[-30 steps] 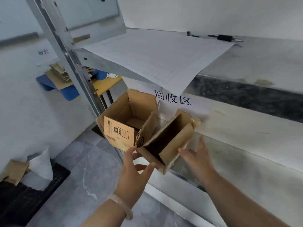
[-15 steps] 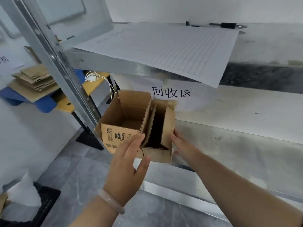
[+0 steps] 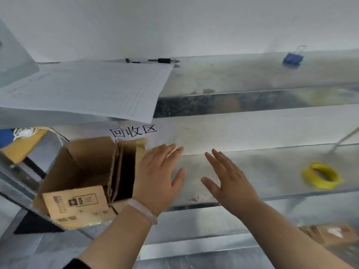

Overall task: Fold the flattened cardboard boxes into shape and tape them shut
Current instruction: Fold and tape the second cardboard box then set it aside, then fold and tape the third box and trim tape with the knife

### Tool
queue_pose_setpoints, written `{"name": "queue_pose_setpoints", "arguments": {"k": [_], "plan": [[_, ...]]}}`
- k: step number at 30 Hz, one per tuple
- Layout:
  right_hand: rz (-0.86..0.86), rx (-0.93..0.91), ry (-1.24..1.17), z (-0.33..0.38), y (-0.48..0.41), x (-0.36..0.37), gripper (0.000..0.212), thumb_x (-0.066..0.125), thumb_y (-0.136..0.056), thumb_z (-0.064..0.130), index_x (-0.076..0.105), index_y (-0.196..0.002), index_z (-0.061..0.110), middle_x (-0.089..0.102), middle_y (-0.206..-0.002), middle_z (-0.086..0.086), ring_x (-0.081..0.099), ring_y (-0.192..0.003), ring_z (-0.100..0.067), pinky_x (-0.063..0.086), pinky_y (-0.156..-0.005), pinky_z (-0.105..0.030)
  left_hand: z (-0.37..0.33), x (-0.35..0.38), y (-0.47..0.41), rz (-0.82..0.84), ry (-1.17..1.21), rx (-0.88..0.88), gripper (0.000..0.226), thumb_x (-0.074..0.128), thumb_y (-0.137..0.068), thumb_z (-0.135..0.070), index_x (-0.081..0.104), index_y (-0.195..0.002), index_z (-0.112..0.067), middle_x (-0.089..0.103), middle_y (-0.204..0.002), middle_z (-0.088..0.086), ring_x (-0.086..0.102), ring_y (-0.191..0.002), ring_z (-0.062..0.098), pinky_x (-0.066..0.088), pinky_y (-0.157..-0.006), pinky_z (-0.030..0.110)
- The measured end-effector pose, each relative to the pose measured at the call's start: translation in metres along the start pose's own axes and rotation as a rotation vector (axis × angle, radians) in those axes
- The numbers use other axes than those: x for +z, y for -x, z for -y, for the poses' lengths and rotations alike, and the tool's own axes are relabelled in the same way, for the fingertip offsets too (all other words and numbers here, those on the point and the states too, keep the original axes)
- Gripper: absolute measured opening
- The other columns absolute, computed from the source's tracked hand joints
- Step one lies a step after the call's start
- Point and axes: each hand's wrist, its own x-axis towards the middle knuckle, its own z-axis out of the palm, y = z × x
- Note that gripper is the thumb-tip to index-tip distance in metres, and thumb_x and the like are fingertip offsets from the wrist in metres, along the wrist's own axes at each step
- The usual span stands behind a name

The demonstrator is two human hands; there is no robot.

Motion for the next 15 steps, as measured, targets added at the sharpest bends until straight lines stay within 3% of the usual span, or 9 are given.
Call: {"name": "queue_pose_setpoints", "arguments": {"k": [3, 7, 13, 15], "plan": [[-0.039, 0.055, 0.07, -0.04, 0.02, -0.028, 0.079, 0.012, -0.088, 0.074, 0.016, -0.156, 0.034, 0.01, -0.164, 0.01, 0.003, -0.15, -0.005, 0.003, -0.121, -0.027, -0.043, 0.024, -0.028, 0.042, 0.043, 0.081, 0.048, 0.046, -0.091, -0.042, 0.055, -0.132, -0.02, 0.056, -0.136, 0.002, 0.05, -0.126, 0.025, 0.046, -0.1, 0.048], [-0.142, 0.157, 0.104, -0.098, 0.056, -0.079, 0.077, 0.022, -0.092, 0.071, 0.021, -0.156, 0.029, 0.019, -0.162, 0.004, 0.012, -0.151, -0.013, 0.011, -0.122, -0.036, -0.121, 0.057, -0.057, 0.086, 0.059, 0.189, 0.051, 0.048, -0.089, -0.048, 0.052, -0.135, -0.026, 0.052, -0.14, -0.001, 0.049, -0.129, 0.024, 0.041, -0.105, 0.044], [-0.208, 0.334, 0.18, -0.214, 0.127, -0.155, 0.082, 0.024, -0.087, 0.073, 0.014, -0.156, 0.031, 0.012, -0.163, 0.006, 0.011, -0.15, -0.012, 0.012, -0.123, -0.04, -0.263, 0.123, -0.098, 0.088, 0.178, 0.348, 0.054, 0.042, -0.09, -0.052, 0.049, -0.137, -0.028, 0.049, -0.142, -0.002, 0.046, -0.129, 0.021, 0.042, -0.104, 0.045], [-0.215, 0.394, 0.218, -0.254, 0.157, -0.179, 0.086, 0.015, -0.082, 0.077, 0.002, -0.155, 0.034, -0.004, -0.16, 0.013, -0.002, -0.15, -0.006, -0.002, -0.122, -0.031, -0.316, 0.147, -0.106, 0.088, 0.238, 0.41, 0.053, 0.046, -0.089, -0.05, 0.052, -0.137, -0.027, 0.05, -0.142, -0.002, 0.046, -0.129, 0.021, 0.041, -0.104, 0.046]]}}
